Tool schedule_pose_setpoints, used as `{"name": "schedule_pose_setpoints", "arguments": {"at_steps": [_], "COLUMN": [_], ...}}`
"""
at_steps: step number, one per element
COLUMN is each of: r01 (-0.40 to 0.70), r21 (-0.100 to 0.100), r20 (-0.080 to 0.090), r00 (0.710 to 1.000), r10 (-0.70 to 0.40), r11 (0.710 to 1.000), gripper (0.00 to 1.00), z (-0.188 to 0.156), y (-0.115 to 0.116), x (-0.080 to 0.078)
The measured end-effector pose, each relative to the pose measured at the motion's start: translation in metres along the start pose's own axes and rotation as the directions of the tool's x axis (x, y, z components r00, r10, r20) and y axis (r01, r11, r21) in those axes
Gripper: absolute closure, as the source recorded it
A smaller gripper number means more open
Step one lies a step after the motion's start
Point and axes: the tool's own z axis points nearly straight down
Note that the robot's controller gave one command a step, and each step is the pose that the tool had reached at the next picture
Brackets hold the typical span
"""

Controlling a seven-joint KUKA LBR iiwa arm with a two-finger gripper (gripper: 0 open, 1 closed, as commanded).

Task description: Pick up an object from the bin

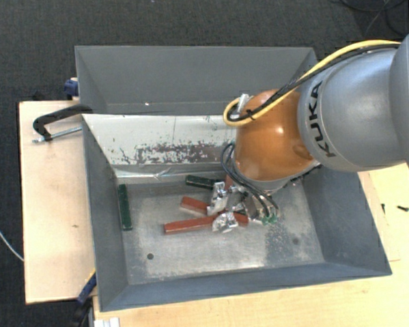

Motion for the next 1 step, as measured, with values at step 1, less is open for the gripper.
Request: {"name": "schedule_pose_setpoints", "arguments": {"at_steps": [1], "r01": [0.0], "r21": [0.0], "r20": [0.003], "r00": [1.0], "r10": [0.0], "r11": [1.0], "gripper": [1.0], "z": [-0.0212], "y": [0.0], "x": [-0.0006]}}
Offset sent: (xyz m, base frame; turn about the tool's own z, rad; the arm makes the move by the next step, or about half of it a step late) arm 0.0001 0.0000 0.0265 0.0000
